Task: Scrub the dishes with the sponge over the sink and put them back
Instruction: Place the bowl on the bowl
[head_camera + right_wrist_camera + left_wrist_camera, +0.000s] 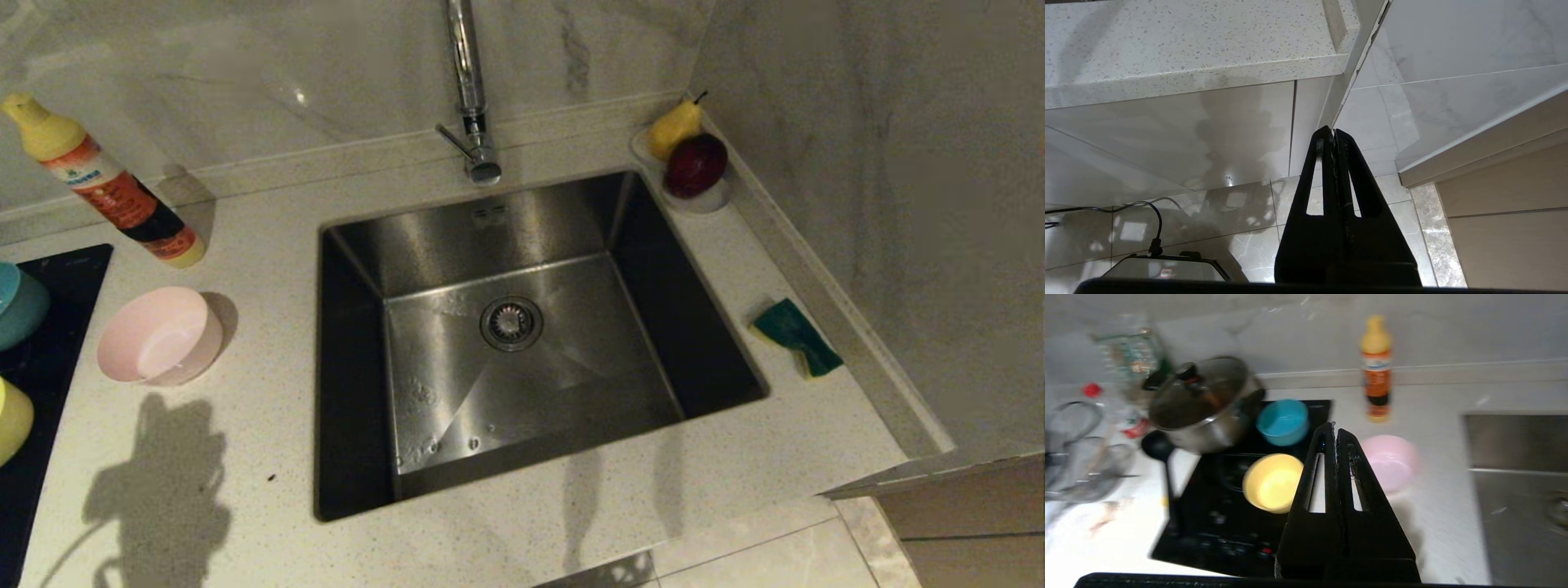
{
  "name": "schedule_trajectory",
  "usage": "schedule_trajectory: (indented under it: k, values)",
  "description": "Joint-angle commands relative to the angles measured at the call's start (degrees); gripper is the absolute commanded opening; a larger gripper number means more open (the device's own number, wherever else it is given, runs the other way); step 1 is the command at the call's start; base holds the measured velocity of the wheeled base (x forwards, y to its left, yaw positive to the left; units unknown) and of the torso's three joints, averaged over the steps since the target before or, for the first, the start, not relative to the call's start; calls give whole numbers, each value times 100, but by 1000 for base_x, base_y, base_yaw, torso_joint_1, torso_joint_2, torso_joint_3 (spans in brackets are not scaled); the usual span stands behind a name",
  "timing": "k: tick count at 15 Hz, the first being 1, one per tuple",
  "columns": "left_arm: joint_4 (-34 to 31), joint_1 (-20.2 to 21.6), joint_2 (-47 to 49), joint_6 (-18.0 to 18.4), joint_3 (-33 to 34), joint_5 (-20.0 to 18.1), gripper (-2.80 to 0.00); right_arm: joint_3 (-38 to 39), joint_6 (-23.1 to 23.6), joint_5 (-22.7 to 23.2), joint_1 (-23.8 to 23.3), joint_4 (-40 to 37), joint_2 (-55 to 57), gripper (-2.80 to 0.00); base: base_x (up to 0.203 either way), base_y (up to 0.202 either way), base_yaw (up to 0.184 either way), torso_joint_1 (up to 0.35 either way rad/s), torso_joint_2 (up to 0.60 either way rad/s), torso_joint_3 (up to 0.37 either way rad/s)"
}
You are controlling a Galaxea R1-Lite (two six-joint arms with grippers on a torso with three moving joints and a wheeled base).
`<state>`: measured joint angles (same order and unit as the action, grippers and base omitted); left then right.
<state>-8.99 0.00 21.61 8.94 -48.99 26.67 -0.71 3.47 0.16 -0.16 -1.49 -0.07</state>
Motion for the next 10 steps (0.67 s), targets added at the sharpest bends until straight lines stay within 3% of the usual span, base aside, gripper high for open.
schedule_trajectory:
  k: [1, 4, 7, 9, 10]
  values:
    - [-131, 5, 1779, 49, -819, 331, -280, 0, 4, 2, 5, -1, -1, -280, 0, 0, 0, 0, 0, 0]
    - [-536, 90, 3317, 65, -1718, 727, -280, 0, 4, 2, -2, -1, -1, -280, 0, 0, 0, 0, 0, 0]
    - [-823, 569, 4392, 84, -2392, 862, -280, 0, 4, 2, -2, -1, -1, -280, 0, 0, 0, 0, 0, 0]
    - [-871, 1152, 4985, 87, -2658, 747, -280, 0, 4, 2, -2, -1, -1, -280, 0, 0, 0, 0, 0, 0]
    - [-874, 1477, 5171, 85, -2760, 507, -280, 0, 4, 2, 7, -1, -1, -280, 0, 0, 0, 0, 0, 0]
